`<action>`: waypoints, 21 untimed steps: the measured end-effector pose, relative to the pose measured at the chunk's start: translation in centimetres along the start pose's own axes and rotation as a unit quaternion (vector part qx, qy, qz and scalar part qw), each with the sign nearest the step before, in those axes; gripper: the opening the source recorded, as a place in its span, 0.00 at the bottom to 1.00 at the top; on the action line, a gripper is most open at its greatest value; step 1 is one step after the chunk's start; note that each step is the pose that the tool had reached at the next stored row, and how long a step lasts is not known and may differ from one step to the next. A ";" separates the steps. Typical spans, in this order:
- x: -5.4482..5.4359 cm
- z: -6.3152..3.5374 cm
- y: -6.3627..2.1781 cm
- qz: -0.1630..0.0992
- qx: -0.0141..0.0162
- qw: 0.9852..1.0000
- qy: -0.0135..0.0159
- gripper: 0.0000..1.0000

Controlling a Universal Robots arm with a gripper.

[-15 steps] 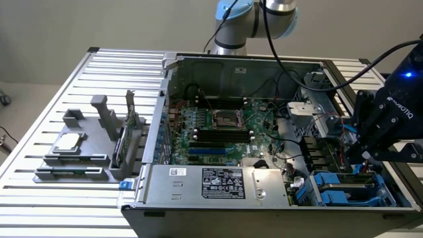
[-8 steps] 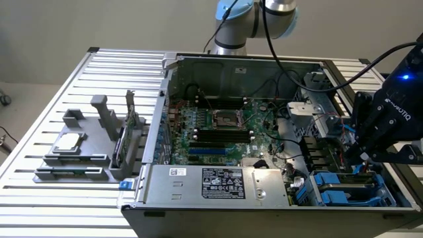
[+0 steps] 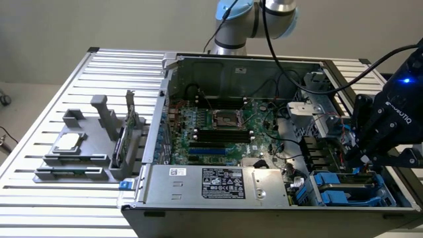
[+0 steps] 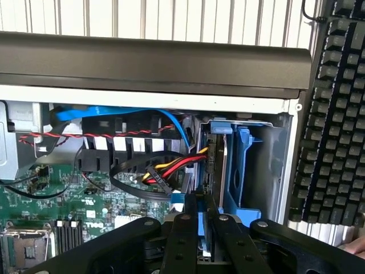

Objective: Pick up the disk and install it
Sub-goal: 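Insert the second disk wire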

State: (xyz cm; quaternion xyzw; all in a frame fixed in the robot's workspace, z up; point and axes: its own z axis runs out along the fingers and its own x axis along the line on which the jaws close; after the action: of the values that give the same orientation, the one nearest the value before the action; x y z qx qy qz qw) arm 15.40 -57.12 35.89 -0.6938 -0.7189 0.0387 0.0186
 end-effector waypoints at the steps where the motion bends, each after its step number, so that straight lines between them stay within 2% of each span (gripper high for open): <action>1: -0.1 0.02 0.00 0.000 0.000 1.000 0.000 0.16; 3: -0.2 0.12 0.00 0.000 0.000 1.000 0.000 0.16; 6: -0.6 0.35 0.01 0.000 0.000 1.000 0.003 0.16; 21: -1.3 1.26 0.41 -0.002 -0.001 1.000 0.021 0.16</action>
State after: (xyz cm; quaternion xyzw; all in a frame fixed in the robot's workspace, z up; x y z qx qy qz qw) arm 15.76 -58.47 34.63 -0.6933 -0.7195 0.0233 0.0329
